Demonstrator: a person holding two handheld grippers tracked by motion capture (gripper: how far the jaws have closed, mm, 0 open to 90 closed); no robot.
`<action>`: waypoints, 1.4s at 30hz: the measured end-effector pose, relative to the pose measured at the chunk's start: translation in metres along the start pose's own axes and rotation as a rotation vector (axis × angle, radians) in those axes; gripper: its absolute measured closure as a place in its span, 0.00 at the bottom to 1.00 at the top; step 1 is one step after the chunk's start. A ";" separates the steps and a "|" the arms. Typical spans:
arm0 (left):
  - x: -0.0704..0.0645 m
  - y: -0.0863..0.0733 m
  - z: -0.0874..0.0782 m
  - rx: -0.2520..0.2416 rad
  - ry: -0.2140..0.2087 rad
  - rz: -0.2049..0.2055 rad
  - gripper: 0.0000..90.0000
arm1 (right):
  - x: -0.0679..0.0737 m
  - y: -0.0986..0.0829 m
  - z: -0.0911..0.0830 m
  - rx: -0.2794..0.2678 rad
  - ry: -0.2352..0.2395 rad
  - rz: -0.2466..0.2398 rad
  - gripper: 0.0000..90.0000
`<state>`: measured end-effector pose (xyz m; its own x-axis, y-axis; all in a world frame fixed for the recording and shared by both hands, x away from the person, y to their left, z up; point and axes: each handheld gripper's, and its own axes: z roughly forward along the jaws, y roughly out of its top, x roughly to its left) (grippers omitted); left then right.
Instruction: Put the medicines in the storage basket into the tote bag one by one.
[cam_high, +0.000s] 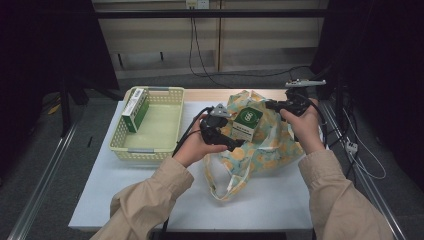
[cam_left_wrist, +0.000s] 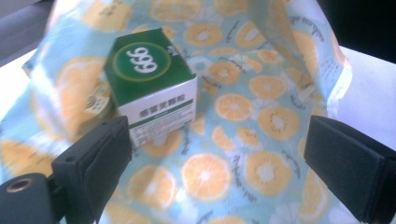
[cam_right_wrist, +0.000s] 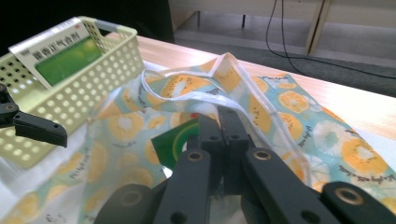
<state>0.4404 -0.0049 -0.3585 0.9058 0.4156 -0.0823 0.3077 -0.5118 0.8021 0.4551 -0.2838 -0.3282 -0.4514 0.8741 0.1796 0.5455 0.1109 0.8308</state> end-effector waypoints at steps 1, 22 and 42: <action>0.002 -0.001 -0.003 0.000 0.005 -0.006 0.09 | 0.000 0.001 -0.001 -0.001 -0.002 -0.003 1.00; 0.043 -0.027 -0.056 -0.007 0.110 -0.051 0.09 | -0.001 -0.009 -0.004 0.008 -0.001 -0.014 1.00; 0.091 -0.049 -0.094 0.036 0.205 -0.113 0.10 | 0.000 -0.014 -0.002 0.017 0.007 -0.016 1.00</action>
<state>0.4806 0.1286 -0.3502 0.7880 0.6141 -0.0451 0.4169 -0.4781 0.7731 0.4460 -0.2866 -0.3393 -0.4649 0.8689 0.1700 0.5500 0.1330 0.8245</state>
